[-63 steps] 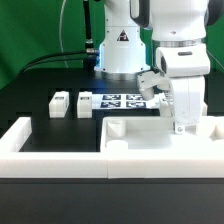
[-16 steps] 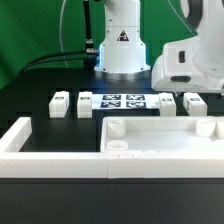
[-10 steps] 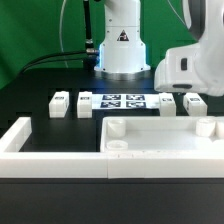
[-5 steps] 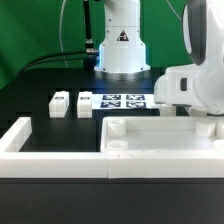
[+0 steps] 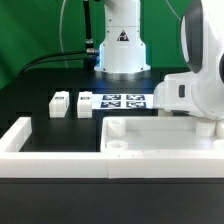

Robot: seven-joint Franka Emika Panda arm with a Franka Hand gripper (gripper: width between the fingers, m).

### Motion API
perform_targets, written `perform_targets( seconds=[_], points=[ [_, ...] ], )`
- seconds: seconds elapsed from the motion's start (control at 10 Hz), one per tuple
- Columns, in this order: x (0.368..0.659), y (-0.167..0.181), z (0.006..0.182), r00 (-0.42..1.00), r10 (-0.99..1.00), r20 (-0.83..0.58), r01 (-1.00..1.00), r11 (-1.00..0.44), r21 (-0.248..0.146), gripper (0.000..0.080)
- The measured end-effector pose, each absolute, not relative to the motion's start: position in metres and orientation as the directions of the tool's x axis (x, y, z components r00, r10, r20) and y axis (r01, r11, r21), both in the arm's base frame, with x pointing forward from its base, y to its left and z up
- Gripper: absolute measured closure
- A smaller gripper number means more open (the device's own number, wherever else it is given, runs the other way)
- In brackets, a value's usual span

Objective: Assemble desk

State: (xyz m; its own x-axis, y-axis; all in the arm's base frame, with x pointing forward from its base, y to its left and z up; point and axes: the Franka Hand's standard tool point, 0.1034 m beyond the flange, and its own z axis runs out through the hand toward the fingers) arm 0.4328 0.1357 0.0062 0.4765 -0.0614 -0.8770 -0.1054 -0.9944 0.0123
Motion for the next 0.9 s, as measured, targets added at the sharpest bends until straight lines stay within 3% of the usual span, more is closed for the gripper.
perform_targets(
  seconds=[0.2,0.3,0.4,0.5,0.6,0.9],
  points=[
    [0.4326,0.1356,0.0058,0.476,-0.061,-0.877,-0.106,-0.994,0.012,0.0151],
    [0.4327,0.1352,0.0058,0.476,-0.062,-0.877,-0.106,-0.994,0.012,0.0242],
    [0.4329,0.1344,0.0058,0.476,-0.063,-0.877,-0.108,-0.994,0.013,0.0242],
    [0.4332,0.1335,0.0058,0.476,-0.064,-0.877,-0.110,-0.994,0.013,0.0424],
    [0.4334,0.1328,0.0058,0.476,-0.064,-0.877,-0.112,-0.994,0.012,0.0514],
    [0.4360,0.1294,0.0067,0.478,-0.065,-0.876,-0.118,-0.993,0.010,0.0513]
  ],
)
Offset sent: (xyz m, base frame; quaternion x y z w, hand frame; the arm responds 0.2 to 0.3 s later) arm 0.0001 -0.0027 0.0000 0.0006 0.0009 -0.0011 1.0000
